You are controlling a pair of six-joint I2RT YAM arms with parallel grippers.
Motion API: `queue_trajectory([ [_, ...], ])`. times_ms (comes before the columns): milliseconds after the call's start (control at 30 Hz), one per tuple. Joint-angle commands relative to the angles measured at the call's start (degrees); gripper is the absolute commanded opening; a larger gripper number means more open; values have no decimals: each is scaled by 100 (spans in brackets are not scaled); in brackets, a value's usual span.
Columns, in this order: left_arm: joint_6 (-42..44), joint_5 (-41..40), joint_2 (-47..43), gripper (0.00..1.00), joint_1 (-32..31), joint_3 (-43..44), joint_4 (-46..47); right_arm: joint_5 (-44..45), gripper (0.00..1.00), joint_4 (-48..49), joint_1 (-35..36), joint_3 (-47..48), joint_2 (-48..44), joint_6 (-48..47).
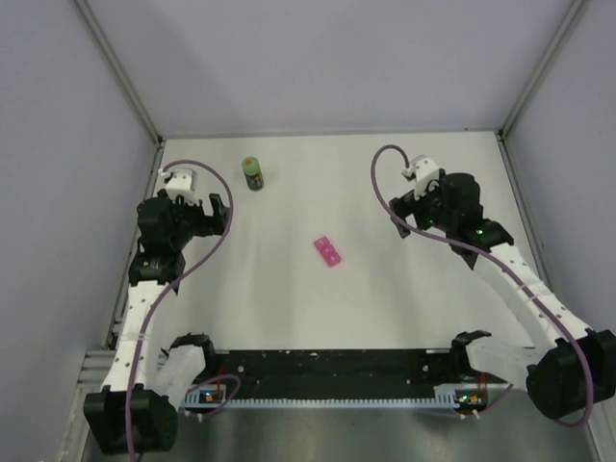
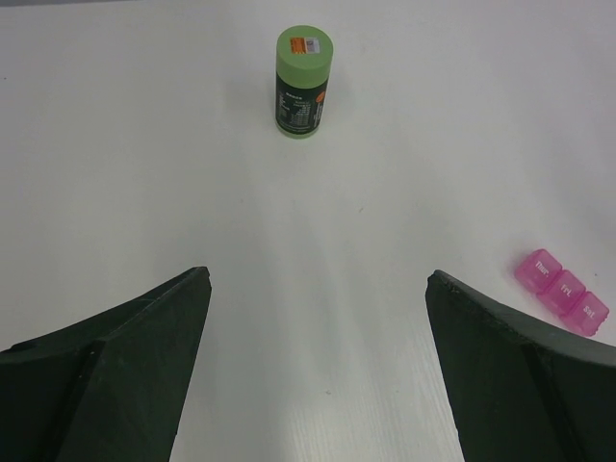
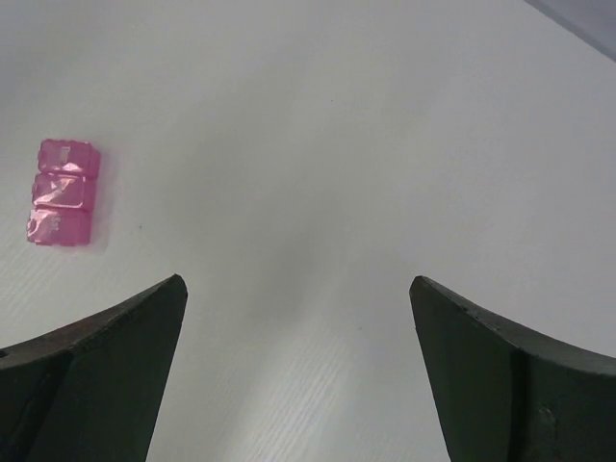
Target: Sort the pills into containers
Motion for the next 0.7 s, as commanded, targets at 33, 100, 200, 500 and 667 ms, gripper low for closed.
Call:
queue_trajectory([
  [33, 77, 10, 118, 99, 10, 255, 175, 729, 99, 121, 935, 424, 413, -298],
  [100, 225, 62, 144, 99, 10, 229, 202, 704, 99, 235, 1147, 432, 641, -229],
  [200, 253, 98, 179, 99, 10, 211, 219, 537, 99, 385, 1436, 529, 1106, -123],
  [500, 288, 107, 188, 99, 10, 158, 219, 501, 89, 841, 2315, 793, 2565, 457],
  [667, 323, 72, 153, 99, 10, 158, 184, 624, 84, 1131, 2773, 705, 2971, 685],
])
